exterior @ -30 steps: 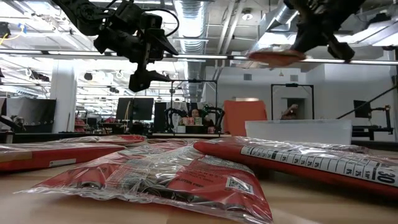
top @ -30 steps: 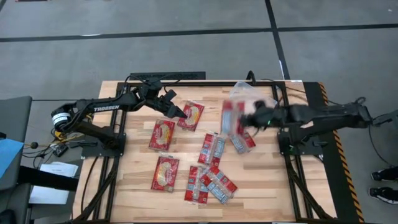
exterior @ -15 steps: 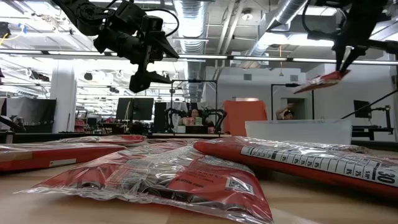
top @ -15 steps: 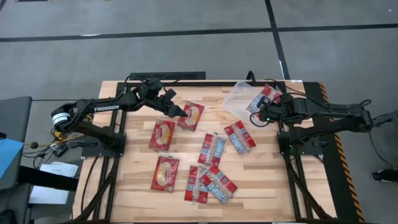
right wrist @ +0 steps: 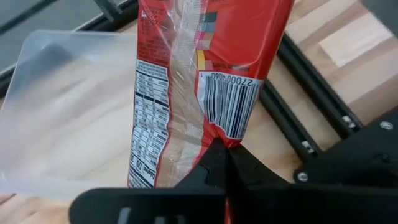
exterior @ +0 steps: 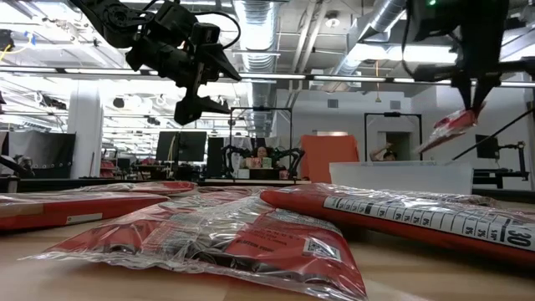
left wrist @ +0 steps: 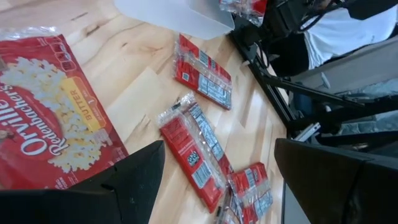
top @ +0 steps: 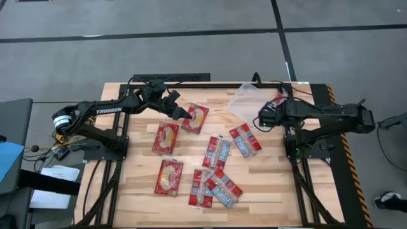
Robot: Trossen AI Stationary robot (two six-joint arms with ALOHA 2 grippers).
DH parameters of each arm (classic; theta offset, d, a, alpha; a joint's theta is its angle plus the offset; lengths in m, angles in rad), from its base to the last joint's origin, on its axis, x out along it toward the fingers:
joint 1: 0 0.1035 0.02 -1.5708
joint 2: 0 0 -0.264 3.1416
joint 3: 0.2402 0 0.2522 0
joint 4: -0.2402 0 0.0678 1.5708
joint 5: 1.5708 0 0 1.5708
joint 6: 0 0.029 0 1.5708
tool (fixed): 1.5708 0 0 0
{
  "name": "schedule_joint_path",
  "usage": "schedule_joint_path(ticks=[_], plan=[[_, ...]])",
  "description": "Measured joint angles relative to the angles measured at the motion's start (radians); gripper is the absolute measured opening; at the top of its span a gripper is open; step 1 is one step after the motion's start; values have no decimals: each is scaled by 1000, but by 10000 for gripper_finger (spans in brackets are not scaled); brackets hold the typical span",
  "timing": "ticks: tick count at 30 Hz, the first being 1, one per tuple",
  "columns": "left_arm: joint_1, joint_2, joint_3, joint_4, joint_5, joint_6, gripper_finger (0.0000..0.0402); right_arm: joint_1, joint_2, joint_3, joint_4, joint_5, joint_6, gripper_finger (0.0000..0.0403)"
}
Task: Sort popcorn bags into baskets
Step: Put the red popcorn bag into the transparent bin
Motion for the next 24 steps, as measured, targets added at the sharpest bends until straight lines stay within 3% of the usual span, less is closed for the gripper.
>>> schedule_joint_path(ticks=[7, 13, 24], plan=[[0, 0, 0, 0, -6, -1, 293, -148, 22, 0, 88, -45, -222, 14], [0, 0, 0, -7, -6, -1, 293, -207, 41, 1, 115, -56, -247, 15], [0, 0, 0, -5, -7, 0, 293, -212, 144, 0, 135, -98, -275, 17]])
